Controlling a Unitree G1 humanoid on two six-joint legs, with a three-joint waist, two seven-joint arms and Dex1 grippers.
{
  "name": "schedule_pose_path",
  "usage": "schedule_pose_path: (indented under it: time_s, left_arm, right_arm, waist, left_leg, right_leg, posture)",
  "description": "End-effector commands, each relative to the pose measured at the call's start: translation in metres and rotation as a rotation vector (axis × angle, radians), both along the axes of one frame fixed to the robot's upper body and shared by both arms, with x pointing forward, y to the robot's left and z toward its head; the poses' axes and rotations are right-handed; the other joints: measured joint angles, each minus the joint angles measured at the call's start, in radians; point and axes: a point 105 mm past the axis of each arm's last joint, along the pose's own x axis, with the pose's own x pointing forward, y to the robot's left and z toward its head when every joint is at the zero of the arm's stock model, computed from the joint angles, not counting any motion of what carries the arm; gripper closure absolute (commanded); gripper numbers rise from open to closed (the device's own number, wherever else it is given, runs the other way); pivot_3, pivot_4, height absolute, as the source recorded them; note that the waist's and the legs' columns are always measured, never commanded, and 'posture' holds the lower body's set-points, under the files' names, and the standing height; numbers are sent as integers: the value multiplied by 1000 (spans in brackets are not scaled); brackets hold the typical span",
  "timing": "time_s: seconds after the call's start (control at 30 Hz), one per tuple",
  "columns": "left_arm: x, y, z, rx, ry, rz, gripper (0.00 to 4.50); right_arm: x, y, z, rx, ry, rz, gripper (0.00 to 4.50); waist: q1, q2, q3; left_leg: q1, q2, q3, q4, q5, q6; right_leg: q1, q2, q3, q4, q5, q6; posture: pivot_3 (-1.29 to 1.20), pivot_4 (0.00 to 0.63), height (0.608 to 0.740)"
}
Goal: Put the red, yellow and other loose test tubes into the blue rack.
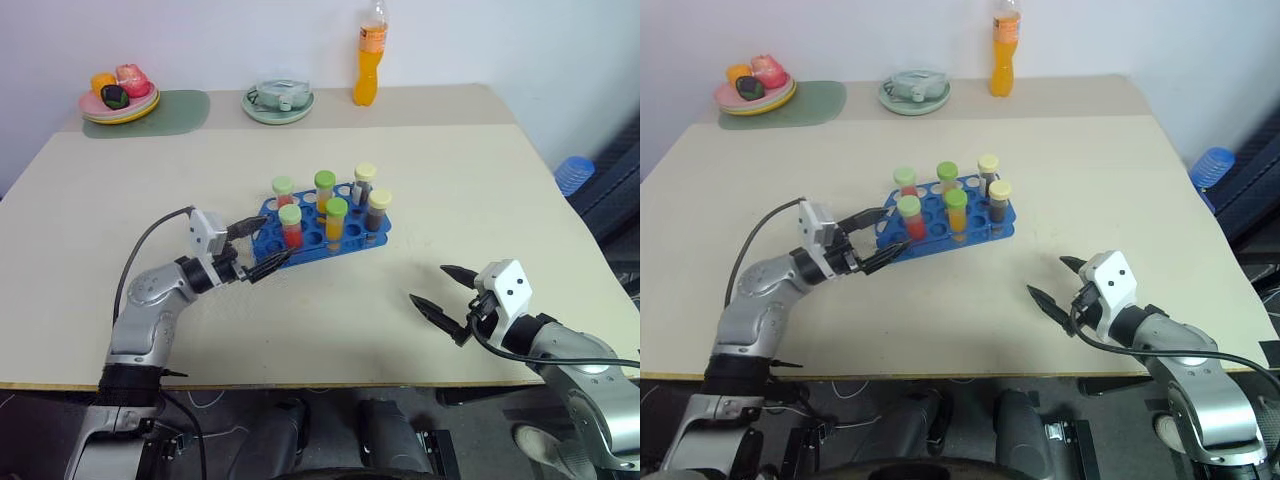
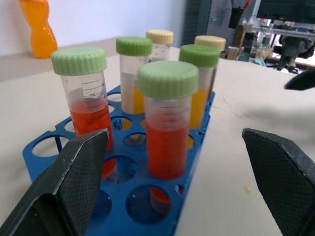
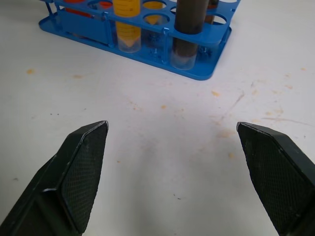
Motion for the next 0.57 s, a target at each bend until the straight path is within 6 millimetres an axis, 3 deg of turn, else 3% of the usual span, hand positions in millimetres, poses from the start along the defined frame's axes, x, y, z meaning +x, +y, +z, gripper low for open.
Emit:
schedule_pose_path:
  time_s: [0.03,0.37,0.57]
  left_arm:
    - [-11,13,16,11,-63,7,44]
    - [-35,57,11,42,63,102,44]
    - [-45,64,8,71,110,88,44]
  right_arm:
    - [-3,-5,15,-7,-55,-8,191]
    - [-18,-29,24,-19,-85,-107,191]
    - [-22,-35,28,-3,-111,-141,191]
  waist:
    - [0,0,0]
    - [0,0,0]
    - [0,0,0]
  left_leg:
    - [0,0,0,0,0,0]
    - [0,0,0,-1,-1,-1]
    - [0,0,0,-1,-2,-2]
  right_leg:
    - [0,0,0,0,0,0]
    - [0,0,0,0,0,0]
    - [0,0,0,0,-2,-2]
  posture:
    - [0,150,740]
    - [0,150,740]
    - [0,150,740]
